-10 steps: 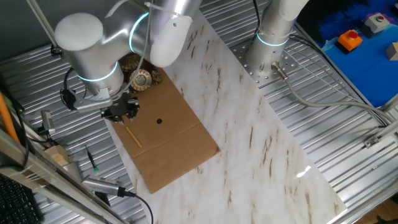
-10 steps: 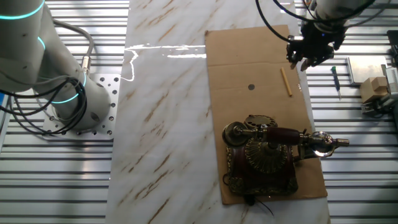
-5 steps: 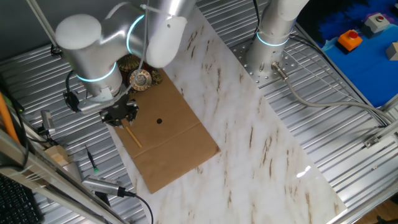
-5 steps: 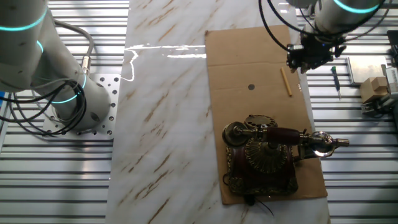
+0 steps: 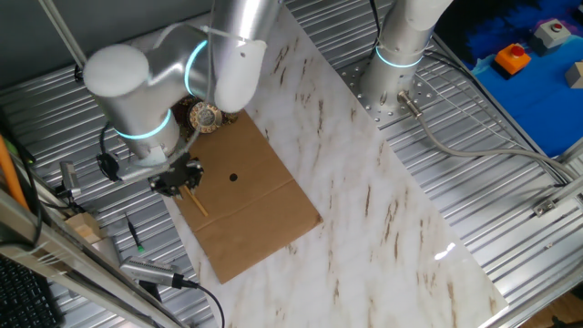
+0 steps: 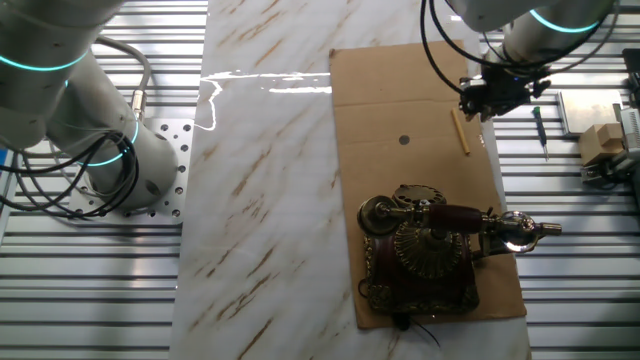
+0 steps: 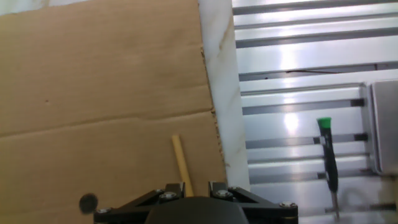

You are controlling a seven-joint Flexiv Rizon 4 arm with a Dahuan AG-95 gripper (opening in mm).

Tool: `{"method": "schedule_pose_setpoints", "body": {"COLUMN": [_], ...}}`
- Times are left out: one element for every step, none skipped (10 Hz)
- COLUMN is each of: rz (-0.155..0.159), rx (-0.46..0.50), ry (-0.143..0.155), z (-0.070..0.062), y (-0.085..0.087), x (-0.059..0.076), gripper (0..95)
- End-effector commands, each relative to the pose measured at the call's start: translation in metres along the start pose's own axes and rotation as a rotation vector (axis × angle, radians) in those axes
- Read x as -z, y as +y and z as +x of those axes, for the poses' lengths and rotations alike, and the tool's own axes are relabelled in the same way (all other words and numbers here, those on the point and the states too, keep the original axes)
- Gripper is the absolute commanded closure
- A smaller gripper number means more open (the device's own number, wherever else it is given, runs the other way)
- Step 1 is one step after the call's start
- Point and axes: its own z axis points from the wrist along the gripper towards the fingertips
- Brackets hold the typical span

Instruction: Dial a number on an old rotary phone

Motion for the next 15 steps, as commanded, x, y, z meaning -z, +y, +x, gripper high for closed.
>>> {"method": "schedule_pose_setpoints", "body": {"rz": [-0.002, -0.001, 0.0, 0.019, 0.021, 0.021, 0.02, 0.009, 0.003, 0.001, -0.003, -0.004, -0.002, 0.0, 0.002], "rx": [0.003, 0.002, -0.002, -0.01, -0.02, -0.003, -0.001, -0.004, 0.031, 0.039, 0.053, 0.055, 0.061, 0.07, 0.066], "ry": [0.003, 0.006, 0.011, 0.022, 0.029, 0.031, 0.031, 0.032, 0.032, 0.03, 0.024, 0.021, 0.014, 0.017, 0.022], "z": [0.0002, 0.0001, 0.0, 0.0, 0.0, 0.0, 0.0, 0.0, 0.0, 0.0, -0.0001, -0.0002, -0.0003, -0.0002, 0.0006], "y": [0.0003, 0.0003, 0.0002, 0.0002, 0.0002, 0.0002, 0.0002, 0.0002, 0.0002, 0.0002, 0.0001, 0.0001, -0.0007, -0.0013, -0.0015], "x": [0.0003, -0.0003, -0.001, -0.001, -0.001, -0.001, -0.001, -0.001, -0.001, -0.001, -0.0013, -0.0015, -0.0033, -0.0052, -0.0089], "gripper": [76.0, 76.0, 76.0, 76.0, 76.0, 76.0, 76.0, 76.0, 76.0, 76.0, 76.0, 76.0, 76.0, 76.0, 76.0]}}
